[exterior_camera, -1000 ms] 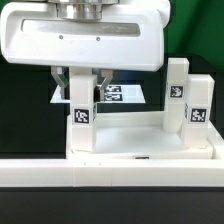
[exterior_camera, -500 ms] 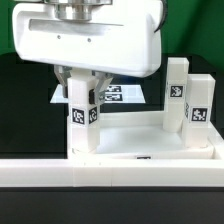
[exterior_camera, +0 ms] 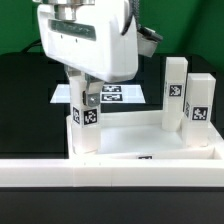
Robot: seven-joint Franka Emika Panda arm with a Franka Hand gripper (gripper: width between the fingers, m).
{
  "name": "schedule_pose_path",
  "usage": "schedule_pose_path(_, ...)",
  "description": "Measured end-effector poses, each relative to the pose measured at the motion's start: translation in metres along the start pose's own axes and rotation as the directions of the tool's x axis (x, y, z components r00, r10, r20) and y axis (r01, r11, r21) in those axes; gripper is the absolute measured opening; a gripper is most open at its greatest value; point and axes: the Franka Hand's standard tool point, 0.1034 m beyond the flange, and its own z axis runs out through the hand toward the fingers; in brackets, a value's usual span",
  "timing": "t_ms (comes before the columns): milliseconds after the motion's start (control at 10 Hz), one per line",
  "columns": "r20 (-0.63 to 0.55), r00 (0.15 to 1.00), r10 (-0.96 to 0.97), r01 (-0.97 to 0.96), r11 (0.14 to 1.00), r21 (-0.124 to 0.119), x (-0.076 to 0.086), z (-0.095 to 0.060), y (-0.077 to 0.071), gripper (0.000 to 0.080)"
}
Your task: Assemble desk
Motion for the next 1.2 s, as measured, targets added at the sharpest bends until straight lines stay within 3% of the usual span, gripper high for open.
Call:
schedule_pose_path(300,0.002,0.982,0.188,-0.188,0.982,-0.001,-0.0008,0.0001,-0.0007,0.0291)
schedule_pose_path(700,0.002,0.987,0.161,-0.161,0.987,-0.001,-0.0009,0.0004,-0.0007,0.0291)
schedule_pose_path(800,0.002,0.988,0.157,-0.157,0.988,-0.001,-0.0011,0.0006,-0.0007,0.0468)
schedule_pose_path(900,0.002,0.993,0.115,-0.115,0.993,0.0,-0.0014,0.0005,-0.001,0.0586)
schedule_pose_path(1200,-0.002,0.975,-0.22,0.22,0.975,0.0,-0.0049,0.0007,-0.003,0.0646)
